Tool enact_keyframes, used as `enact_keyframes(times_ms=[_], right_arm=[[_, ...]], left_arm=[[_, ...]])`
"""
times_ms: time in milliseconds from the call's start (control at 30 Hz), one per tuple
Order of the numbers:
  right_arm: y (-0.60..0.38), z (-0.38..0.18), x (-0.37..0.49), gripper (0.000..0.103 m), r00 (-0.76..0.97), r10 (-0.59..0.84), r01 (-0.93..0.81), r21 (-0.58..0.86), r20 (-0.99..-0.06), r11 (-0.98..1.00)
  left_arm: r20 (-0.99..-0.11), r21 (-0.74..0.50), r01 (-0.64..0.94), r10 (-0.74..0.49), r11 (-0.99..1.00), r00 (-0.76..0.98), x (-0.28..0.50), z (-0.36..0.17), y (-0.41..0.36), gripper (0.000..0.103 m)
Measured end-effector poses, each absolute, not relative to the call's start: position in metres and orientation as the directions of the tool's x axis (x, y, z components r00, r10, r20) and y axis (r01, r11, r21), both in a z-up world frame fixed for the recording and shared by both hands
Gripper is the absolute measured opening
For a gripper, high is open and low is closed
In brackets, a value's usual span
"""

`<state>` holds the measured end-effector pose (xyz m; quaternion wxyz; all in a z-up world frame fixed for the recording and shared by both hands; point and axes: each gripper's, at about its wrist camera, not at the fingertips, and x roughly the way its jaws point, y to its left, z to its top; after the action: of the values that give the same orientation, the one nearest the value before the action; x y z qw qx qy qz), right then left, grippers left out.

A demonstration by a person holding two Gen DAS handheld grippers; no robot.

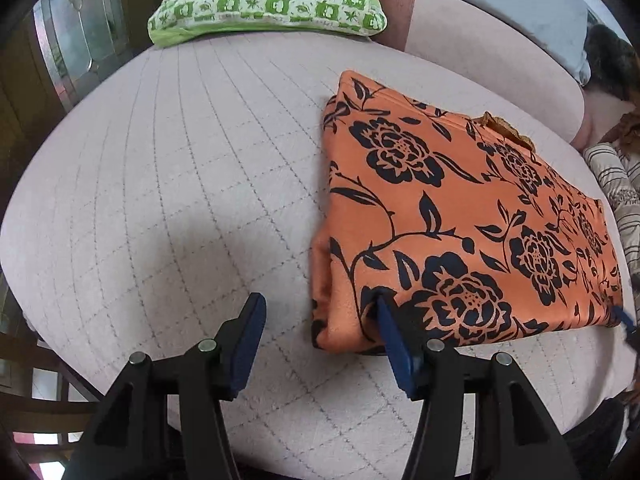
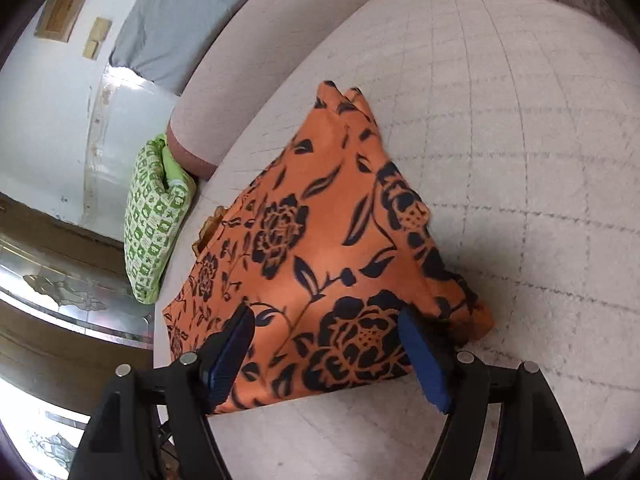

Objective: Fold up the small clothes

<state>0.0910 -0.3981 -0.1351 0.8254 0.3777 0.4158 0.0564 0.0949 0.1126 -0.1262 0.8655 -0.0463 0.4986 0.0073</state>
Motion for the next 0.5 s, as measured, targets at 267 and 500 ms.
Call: enact_keyframes(times_ms=[267,500], right_arm=[[-0.4,-0.159,0.112,0.086,0.588,0.39,0.259,0.621,-0.709,0.74],[-0.408,-0.134,0.063,0.085,0.726,0.407,0.19,0.731,-0.554,0.655]], left_arm=[[-0.866,-0.065,-0.058,-0.027,0.996,0.5,0.094,-0.127,0.113,0.058],[-0.852,-0.057,-0.065,-0.014,0.996,0.523,0.094,-0.115,0.109,0.058]])
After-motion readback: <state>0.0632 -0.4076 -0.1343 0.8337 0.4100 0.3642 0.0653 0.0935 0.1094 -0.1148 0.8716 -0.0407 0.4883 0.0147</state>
